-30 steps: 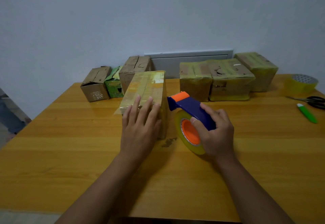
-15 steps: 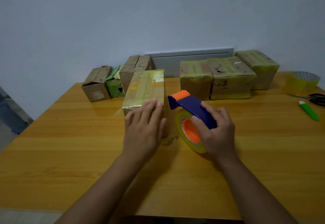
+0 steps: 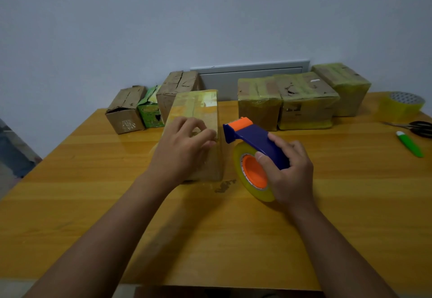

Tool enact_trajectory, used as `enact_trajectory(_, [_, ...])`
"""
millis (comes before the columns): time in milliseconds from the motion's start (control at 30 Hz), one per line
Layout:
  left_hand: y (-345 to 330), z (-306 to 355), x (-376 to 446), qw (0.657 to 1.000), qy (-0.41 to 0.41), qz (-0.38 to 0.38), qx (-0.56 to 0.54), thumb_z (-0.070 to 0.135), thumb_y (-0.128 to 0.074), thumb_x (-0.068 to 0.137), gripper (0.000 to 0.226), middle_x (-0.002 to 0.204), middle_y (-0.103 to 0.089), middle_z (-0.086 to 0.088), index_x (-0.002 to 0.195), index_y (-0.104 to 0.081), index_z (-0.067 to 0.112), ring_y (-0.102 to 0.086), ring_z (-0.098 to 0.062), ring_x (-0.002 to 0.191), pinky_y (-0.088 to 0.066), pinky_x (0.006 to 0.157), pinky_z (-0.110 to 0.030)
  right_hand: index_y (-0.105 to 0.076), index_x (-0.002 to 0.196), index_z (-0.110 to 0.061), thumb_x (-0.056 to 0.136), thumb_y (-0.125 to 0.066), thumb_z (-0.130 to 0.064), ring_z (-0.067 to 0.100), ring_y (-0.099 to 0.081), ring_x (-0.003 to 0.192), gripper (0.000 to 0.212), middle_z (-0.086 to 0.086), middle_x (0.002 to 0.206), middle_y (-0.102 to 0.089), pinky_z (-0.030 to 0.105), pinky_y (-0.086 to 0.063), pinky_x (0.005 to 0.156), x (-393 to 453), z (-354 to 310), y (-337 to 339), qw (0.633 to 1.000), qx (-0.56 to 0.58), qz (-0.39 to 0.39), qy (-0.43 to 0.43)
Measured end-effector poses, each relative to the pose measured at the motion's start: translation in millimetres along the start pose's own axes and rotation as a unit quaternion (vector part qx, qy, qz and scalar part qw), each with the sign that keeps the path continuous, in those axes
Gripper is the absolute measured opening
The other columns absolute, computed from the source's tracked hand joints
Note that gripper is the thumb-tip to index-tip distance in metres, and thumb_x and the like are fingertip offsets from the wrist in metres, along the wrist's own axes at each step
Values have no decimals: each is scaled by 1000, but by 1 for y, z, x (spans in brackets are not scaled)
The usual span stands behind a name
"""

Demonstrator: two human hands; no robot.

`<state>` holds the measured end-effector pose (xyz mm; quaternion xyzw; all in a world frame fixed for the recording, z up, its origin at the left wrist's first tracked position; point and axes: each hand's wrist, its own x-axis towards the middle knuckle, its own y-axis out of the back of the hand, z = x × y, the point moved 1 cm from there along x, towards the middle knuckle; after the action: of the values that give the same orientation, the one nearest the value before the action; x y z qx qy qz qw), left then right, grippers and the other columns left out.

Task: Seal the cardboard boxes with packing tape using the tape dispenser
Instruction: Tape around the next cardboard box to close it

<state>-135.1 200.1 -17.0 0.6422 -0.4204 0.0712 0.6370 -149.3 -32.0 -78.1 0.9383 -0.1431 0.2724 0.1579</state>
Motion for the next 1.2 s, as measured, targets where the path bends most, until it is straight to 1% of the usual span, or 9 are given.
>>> enact_trajectory(233, [-8,12,4,996,68,-1,52,37,-54,97,28,97,-65,-9,99,-67,12,-54,-26,79,-40,63,-32,-59,130,-18,76,-63,-55,-8,-52,94,65,-2,108,-49,7,-46,65,0,0,0,1000,0,-2,-1])
enact_trajectory(300, [-3,14,9,996,80,-22,35,41,-52,96,31,105,-65,-7,104,-67,15,-57,-26,87,-42,68,-33,-59,131,-18,77,-65,-51,-9,-52,95,64,-2,108,-49,7,-46,65,0,0,0,1000,1,0,-2])
enact_trajectory(400, [11,6,9,987,112,-111,22,47,-40,96,41,133,-54,3,132,-55,36,-46,-28,120,-37,92,-43,-59,130,-20,75,-66,-52,-8,-52,95,64,-3,107,-49,7,-46,66,1,0,0,1000,9,3,-8])
enact_trajectory(467, [15,-3,6,984,118,-136,9,49,-33,96,45,138,-50,6,138,-47,44,-42,-26,123,-37,94,-45,-59,130,-20,74,-63,-57,-8,-52,94,68,-3,108,-49,7,-46,66,1,-1,0,1000,9,2,-8])
enact_trajectory(700, [4,-25,3,991,99,-67,-67,62,-36,91,55,113,-69,6,125,-65,29,-52,-19,95,-43,72,-37,-60,130,-20,74,-60,-58,-8,-52,93,67,-2,106,-49,6,-45,65,0,-2,-1,1000,2,-3,1])
enact_trajectory(867, [-6,-30,-9,975,138,-16,-174,62,-46,86,52,115,-66,11,124,-64,30,-43,-11,95,-39,75,-36,-59,131,-21,74,-60,-59,-7,-52,96,68,-3,108,-48,8,-47,66,0,-2,-1,1000,7,-1,-4])
enact_trajectory(1000, [-8,-26,-11,980,131,-4,-147,59,-48,87,52,116,-68,7,124,-65,26,-47,-15,97,-37,78,-35,-58,131,-20,75,-64,-56,-5,-53,95,66,-4,108,-48,7,-46,65,-1,-1,-1,1000,1,-3,-4])
enact_trajectory(1133, [-5,-30,-18,973,145,-21,-175,58,-50,85,54,120,-65,9,128,-61,27,-43,-7,103,-39,79,-34,-59,131,-20,74,-59,-60,0,-54,93,69,-2,110,-49,7,-46,66,-1,-1,0,1000,-4,-5,-7])
enact_trajectory(1200, [-3,-27,-18,974,151,-16,-165,52,-59,86,50,119,-66,5,128,-61,25,-46,-11,104,-38,79,-33,-59,130,-21,74,-59,-60,-3,-53,93,69,-2,110,-49,6,-46,67,0,-2,-1,1000,-5,-4,-5])
